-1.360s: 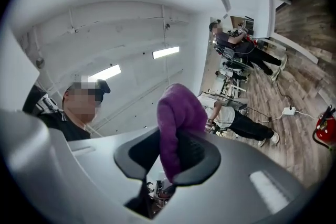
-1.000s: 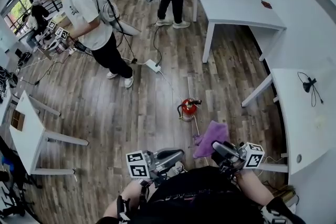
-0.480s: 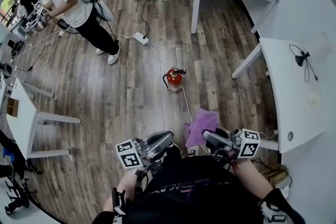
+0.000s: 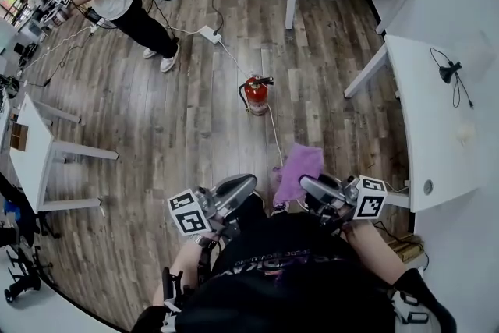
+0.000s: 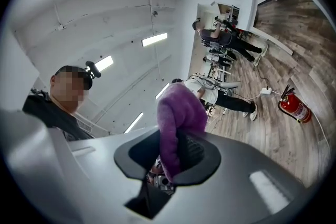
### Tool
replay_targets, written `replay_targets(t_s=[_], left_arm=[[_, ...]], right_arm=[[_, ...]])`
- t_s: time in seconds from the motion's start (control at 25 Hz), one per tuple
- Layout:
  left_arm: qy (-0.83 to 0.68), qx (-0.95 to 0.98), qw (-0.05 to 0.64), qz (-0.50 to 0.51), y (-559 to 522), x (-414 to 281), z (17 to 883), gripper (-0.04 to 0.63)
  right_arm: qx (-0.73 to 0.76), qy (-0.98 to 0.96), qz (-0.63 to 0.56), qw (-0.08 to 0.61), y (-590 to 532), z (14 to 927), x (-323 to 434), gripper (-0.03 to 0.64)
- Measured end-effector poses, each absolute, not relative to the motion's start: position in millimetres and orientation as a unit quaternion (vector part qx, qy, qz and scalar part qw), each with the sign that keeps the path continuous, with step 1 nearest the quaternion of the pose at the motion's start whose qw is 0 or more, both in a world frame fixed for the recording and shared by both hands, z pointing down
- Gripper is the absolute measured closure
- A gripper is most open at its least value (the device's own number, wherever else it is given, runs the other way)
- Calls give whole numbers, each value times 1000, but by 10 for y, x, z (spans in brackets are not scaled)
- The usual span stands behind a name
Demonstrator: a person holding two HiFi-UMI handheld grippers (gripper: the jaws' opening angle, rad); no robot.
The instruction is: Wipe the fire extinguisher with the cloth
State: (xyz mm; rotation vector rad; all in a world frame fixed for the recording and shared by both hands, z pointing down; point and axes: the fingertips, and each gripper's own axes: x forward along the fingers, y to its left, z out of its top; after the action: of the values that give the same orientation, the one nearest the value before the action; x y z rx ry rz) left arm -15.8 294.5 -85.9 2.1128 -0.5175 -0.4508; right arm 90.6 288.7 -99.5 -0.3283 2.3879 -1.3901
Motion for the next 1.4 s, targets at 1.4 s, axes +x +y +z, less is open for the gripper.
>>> replay_targets(t_s=[1.4], left_arm=[[-230, 853, 438, -168, 3103, -25, -861, 601]], right_arm=[[-82, 849, -498, 160, 3080, -980, 982, 546]])
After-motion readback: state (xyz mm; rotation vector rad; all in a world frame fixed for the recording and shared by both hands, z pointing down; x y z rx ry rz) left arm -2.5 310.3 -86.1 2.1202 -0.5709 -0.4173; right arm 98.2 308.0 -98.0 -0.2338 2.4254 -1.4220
